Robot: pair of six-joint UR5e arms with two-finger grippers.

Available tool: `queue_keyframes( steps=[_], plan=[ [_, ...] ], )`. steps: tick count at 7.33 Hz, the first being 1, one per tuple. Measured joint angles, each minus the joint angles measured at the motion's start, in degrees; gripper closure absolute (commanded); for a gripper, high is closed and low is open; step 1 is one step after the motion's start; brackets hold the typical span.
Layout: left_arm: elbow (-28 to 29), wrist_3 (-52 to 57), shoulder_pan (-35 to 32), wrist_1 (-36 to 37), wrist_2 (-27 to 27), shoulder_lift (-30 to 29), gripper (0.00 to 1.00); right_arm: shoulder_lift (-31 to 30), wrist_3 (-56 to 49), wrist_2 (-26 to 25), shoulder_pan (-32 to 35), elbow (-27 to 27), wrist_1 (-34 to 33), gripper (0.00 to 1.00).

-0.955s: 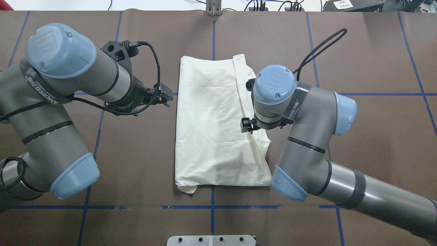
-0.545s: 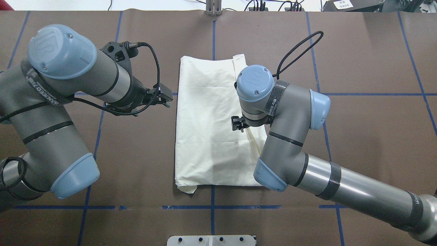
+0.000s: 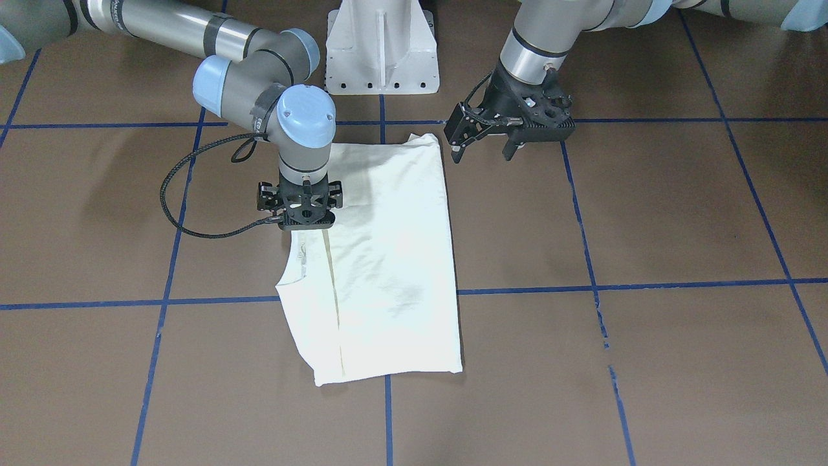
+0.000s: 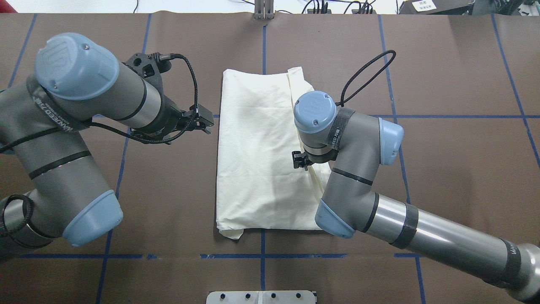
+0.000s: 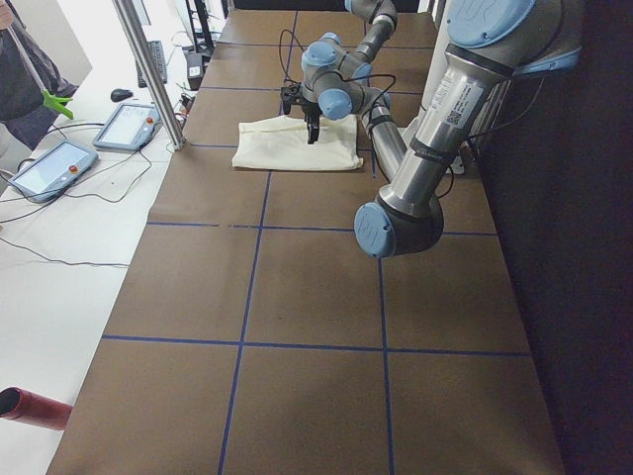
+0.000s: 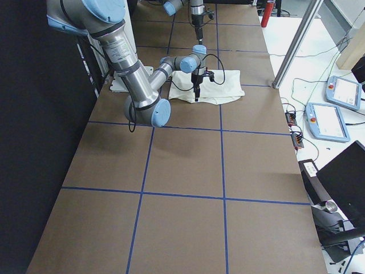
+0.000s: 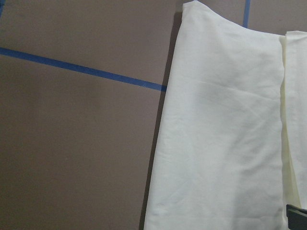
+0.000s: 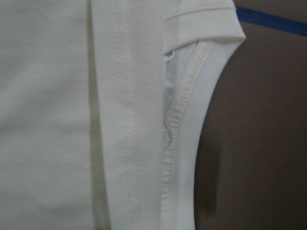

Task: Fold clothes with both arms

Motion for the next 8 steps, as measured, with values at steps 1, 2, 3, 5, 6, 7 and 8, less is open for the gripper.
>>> queue_keyframes(
  steps=[1,2,3,5,6,7,8],
  plan=[
    [0.00,-0.04,0.00,-0.04,0.00,-0.07,0.00,-0.32,-0.23,0.02,0.10,-0.03,-0.04,0.00],
    [0.01,-0.11,0.00,-0.08,-0.02,-0.21,0.00,-0.68,-0.92,0.04,0.61,0.02,-0.06,0.00],
    [0.03,-0.23,0.11,-0.12,-0.06,-0.41,0.00,-1.45,-2.12,0.27,1.78,0.19,-0.03,0.00],
    [0.01,-0.61,0.80,-0.13,-0.03,-0.72,0.00,-4.67,-7.19,1.49,5.85,1.07,0.13,0.00],
    [-0.04,-0.69,1.01,-0.12,-0.01,-0.82,0.00,-6.74,-9.84,2.14,8.07,2.51,0.15,0.00],
    [-0.06,-0.72,1.11,-0.11,0.00,-0.84,0.00,-7.50,-10.89,3.54,9.80,4.35,0.16,0.00],
    [-0.08,-0.92,1.46,-0.13,0.00,-0.82,0.00,-7.22,-10.98,5.26,10.89,6.36,0.62,0.00]
  ],
)
